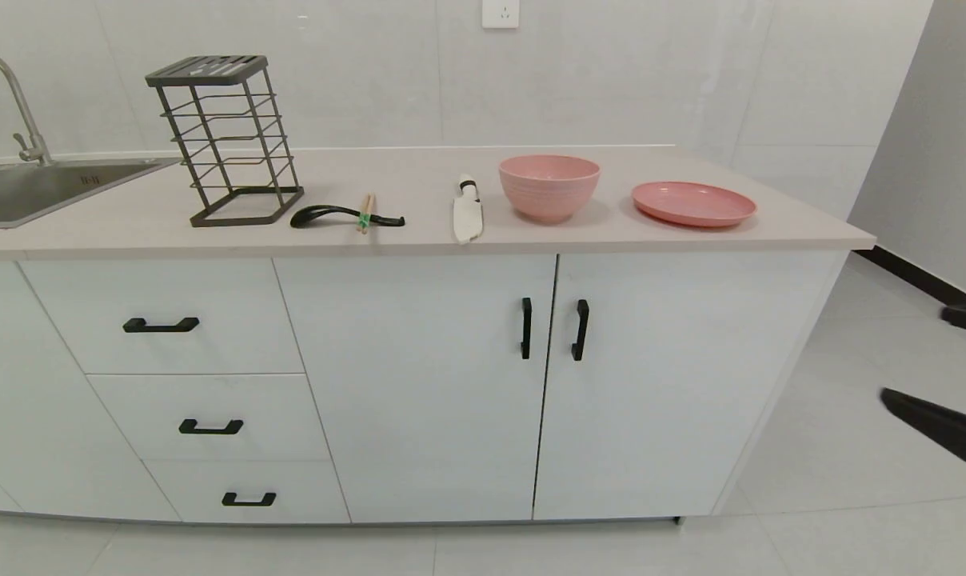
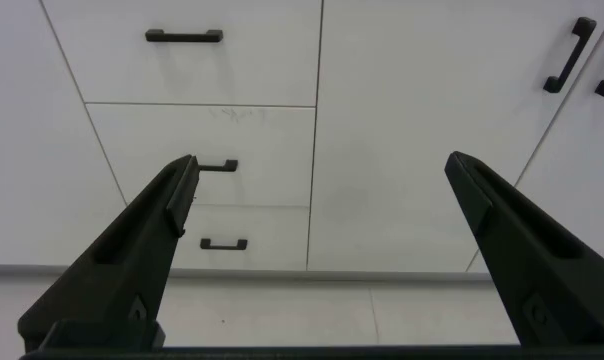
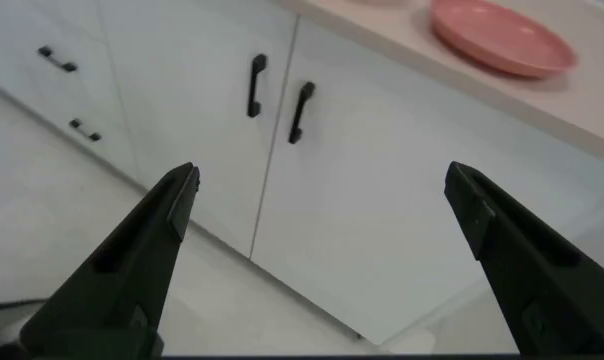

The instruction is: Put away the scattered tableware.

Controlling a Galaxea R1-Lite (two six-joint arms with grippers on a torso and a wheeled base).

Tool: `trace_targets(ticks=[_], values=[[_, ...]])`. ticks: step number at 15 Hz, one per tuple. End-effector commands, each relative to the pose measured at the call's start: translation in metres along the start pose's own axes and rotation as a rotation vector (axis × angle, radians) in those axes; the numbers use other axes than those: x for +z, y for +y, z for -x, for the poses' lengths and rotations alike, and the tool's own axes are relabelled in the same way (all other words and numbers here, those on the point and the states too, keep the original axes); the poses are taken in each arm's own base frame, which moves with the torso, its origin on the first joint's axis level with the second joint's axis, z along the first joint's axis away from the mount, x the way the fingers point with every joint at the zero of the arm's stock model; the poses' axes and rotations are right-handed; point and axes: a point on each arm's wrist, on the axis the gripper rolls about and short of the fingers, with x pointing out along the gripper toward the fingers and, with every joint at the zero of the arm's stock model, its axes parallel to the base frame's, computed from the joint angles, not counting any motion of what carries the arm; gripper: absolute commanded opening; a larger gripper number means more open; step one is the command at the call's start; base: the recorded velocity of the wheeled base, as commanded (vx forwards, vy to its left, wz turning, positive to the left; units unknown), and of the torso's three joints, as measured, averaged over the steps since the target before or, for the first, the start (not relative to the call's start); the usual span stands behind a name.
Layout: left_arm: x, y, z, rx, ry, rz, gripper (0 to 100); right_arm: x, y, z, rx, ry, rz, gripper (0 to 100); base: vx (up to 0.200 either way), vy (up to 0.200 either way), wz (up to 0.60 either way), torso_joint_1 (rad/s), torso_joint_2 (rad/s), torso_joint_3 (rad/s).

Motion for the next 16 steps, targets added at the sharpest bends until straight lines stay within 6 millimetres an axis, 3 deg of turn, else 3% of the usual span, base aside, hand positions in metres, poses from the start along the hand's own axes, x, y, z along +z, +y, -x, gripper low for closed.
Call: trace_targets(ticks=[1,3,5,10,13,15,16], values=[[0.0,0.0,0.0,-0.001,0.002,0.002,100,-0.026,-0.007,-0.126,0.235,0.184,0.021,100,0.0,0.0,0.0,0.0,0.0,0.0],[0.0,0.0,0.0,-0.003,0.002,0.005,100,-0.048,-0.013,-0.161,0.231,0.142,0.031,100,0.0,0.0,0.0,0.0,0.0,0.0],[0.0,0.0,0.0,-0.003,0.002,0.005,100,-0.065,-0.012,-0.182,0.297,0.102,0.035,100,0.0,0.0,0.0,0.0,0.0,0.0],[0.0,0.0,0.0,-0.003,0.001,0.005,100,-0.086,-0.01,-0.198,0.38,0.137,0.039,100,0.0,0.0,0.0,0.0,0.0,0.0],[0.0,0.0,0.0,-0.003,0.001,0.004,100,-0.084,-0.003,-0.198,0.396,0.117,0.052,100,0.0,0.0,0.0,0.0,0.0,0.0],[0.0,0.0,0.0,-0.006,0.001,-0.013,100,-0.08,0.002,-0.163,0.382,0.105,0.05,100,0.0,0.0,0.0,0.0,0.0,0.0],[0.0,-0.001,0.0,-0.023,0.002,-0.048,100,-0.088,0.0,-0.147,0.359,0.132,0.033,100,0.0,0.0,0.0,0.0,0.0,0.0]])
